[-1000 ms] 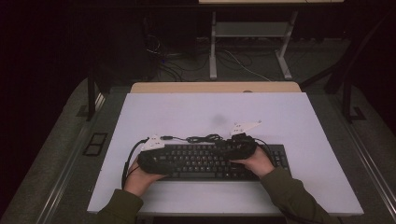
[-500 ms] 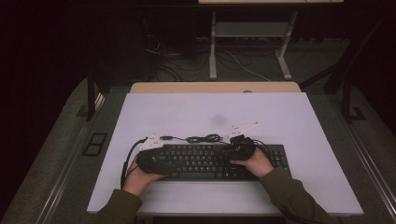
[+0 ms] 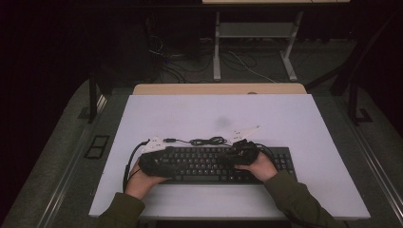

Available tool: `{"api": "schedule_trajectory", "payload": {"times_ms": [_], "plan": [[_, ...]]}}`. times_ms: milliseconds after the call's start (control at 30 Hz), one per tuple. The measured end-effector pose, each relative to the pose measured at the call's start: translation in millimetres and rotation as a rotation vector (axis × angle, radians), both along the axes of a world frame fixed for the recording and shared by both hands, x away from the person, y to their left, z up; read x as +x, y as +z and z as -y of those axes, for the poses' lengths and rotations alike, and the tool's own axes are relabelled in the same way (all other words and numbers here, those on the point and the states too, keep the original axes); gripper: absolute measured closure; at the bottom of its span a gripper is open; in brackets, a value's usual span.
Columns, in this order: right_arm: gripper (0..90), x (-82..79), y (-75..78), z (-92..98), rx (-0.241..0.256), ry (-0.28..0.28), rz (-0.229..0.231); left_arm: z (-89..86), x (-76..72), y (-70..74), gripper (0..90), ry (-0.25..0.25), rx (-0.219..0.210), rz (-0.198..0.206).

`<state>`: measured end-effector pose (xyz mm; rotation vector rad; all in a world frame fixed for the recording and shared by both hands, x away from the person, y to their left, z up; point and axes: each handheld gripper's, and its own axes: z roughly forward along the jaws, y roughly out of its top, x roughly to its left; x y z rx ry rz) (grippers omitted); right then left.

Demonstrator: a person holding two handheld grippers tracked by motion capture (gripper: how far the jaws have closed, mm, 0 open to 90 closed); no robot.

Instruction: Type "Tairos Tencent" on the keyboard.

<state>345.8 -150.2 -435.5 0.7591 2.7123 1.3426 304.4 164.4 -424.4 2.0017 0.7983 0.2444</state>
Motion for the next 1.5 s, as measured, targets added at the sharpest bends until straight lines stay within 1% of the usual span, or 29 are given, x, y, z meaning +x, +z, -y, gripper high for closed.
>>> {"api": "schedule_trajectory", "payload": {"times_ms": [467,533,1033,1300,1400,1500], "plan": [[89.5,-0.5,-2.9,-2.1,-0.016,0.010,-0.005,-0.5,0.0,0.4,15.1,0.002,-0.003,0.001],[89.5,-0.7,-4.2,-2.8,-0.031,0.012,0.000,-0.5,0.0,0.5,15.1,0.001,-0.003,0.001],[89.5,-0.3,-3.0,-1.6,-0.029,0.010,0.004,-0.6,0.0,1.0,15.2,0.000,-0.002,0.001],[88.9,0.0,0.0,0.5,-0.011,0.002,0.006,-0.6,-0.1,1.3,15.4,0.000,0.000,0.002],[86.2,0.2,2.1,2.1,0.004,-0.002,0.005,-0.6,-0.1,1.2,15.6,0.000,0.000,0.002],[81.3,0.9,3.7,4.0,0.021,-0.010,0.005,-0.1,-0.4,1.4,15.9,0.001,0.001,0.003]]}}
